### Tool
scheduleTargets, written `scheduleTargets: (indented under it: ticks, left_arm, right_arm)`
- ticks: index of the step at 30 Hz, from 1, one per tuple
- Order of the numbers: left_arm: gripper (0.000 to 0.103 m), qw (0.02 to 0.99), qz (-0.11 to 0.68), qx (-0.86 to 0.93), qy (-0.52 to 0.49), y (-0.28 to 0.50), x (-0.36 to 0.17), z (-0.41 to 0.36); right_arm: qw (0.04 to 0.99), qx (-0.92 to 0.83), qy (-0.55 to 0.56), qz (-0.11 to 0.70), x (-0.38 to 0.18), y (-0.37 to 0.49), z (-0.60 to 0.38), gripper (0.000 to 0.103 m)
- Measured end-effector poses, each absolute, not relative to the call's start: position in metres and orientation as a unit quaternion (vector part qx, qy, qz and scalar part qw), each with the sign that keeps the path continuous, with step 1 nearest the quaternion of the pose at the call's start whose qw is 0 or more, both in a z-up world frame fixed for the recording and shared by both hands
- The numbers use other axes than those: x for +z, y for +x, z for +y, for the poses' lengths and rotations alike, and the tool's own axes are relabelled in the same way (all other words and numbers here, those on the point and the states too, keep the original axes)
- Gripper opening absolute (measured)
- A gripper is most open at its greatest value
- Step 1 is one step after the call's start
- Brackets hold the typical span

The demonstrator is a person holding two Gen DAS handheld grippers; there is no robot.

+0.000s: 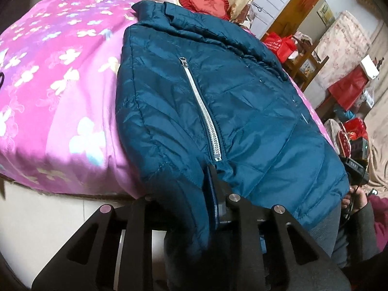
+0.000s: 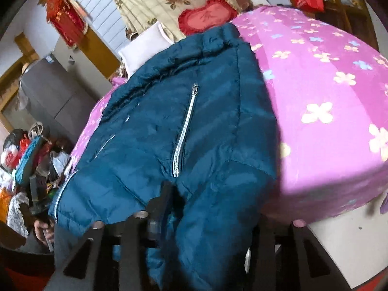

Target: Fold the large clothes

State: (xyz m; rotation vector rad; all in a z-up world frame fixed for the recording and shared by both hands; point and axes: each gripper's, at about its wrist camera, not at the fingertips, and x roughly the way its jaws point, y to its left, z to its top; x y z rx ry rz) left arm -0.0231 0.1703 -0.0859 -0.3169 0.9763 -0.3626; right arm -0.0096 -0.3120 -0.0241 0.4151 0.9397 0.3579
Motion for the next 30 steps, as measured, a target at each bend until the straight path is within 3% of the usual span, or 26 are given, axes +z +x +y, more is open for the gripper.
scheduleTargets:
  ticks: [9, 11, 13, 17, 20, 23, 25, 30]
  left_arm:
    - [0.031, 0.847, 0.467, -0.184, -0.177, -0.025, -0.089, 0.174]
    - [0.037, 0.842, 0.473, -0.186, -0.182, -0.029, -0.090, 0.176]
    - [0.053, 0.834, 0.480, -0.192, -0.193, -0.032, -0.092, 0.178]
    - [0.054, 0.837, 0.473, -0.183, -0.207, -0.036, -0.092, 0.181]
    - [0.051, 0.845, 0.456, -0.183, -0.212, -0.036, -0.084, 0.181]
    - [0.036, 0.849, 0.452, -0.180, -0.206, -0.034, -0.080, 0.179]
    - [0.017, 0.852, 0.456, -0.166, -0.197, -0.033, -0.081, 0.180]
    - [0.019, 0.846, 0.461, -0.168, -0.208, -0.032, -0.086, 0.183]
  right_arm:
    - [0.858, 0.181, 0.196, 0.440, -0.026, -0.009, -0.315, 0.052]
    - [0.856, 0.179, 0.192, 0.445, -0.026, -0.007, -0.313, 0.050]
    - [0.855, 0.182, 0.185, 0.448, -0.026, -0.007, -0.311, 0.048]
    - [0.859, 0.178, 0.166, 0.451, -0.025, -0.007, -0.305, 0.048]
    - [0.863, 0.170, 0.150, 0.451, -0.024, -0.006, -0.301, 0.045]
    - [0.866, 0.160, 0.143, 0.452, -0.023, -0.005, -0.300, 0.041]
    - [0.868, 0.153, 0.134, 0.453, -0.023, -0.004, -0.297, 0.039]
    - [0.874, 0.144, 0.125, 0.447, -0.024, -0.004, -0.295, 0.037]
